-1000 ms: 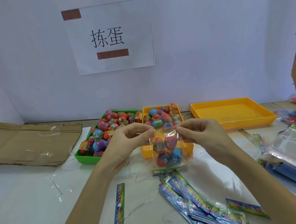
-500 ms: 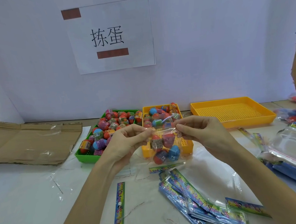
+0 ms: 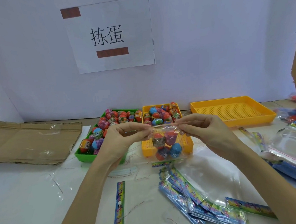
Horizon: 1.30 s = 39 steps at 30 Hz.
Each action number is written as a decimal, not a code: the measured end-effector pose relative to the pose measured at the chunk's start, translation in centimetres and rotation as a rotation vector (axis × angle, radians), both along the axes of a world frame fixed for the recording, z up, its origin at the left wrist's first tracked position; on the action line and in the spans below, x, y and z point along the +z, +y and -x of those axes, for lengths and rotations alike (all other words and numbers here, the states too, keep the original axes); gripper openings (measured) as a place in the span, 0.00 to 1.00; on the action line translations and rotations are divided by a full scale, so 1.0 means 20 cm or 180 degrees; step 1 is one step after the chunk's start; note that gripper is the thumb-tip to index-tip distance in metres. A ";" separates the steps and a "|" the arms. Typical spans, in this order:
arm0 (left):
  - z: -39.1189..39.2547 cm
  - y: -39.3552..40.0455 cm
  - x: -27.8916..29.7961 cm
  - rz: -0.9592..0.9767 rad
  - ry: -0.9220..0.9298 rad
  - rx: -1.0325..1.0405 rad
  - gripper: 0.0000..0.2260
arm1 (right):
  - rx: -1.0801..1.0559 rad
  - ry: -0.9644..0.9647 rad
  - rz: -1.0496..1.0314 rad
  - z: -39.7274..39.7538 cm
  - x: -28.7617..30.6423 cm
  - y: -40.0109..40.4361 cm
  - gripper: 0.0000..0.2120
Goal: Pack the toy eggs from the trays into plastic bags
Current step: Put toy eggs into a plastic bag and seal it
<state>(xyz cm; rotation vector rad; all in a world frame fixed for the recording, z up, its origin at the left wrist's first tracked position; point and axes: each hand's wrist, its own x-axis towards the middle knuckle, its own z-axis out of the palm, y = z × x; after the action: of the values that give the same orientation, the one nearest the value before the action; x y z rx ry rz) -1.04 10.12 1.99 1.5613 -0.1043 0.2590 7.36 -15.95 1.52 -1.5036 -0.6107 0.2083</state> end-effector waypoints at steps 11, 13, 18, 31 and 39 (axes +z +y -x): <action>0.01 -0.02 -0.01 -0.0803 -0.0736 0.0354 0.12 | -0.0146 -0.0398 0.0065 0.01 0.00 0.00 0.11; 0.01 -0.02 -0.01 -0.0916 -0.0766 0.0386 0.12 | -0.0172 -0.0413 0.0102 0.01 0.00 0.01 0.12; 0.01 0.00 -0.02 -0.0891 -0.0653 0.0414 0.10 | -0.0297 -0.0440 0.0087 0.02 0.01 0.02 0.16; -0.02 -0.04 -0.03 -0.0450 -0.0468 0.0590 0.06 | -0.0401 -0.0466 0.0008 0.05 0.00 0.06 0.07; 0.01 -0.06 -0.01 -0.1103 -0.0279 0.0065 0.14 | -0.0273 -0.0514 0.0106 0.07 -0.01 0.08 0.06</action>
<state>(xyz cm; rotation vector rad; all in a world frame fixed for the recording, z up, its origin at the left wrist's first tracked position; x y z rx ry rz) -1.19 8.92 1.80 1.8959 -0.2106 0.3388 6.03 -14.27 1.32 -1.5855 -0.6721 0.0312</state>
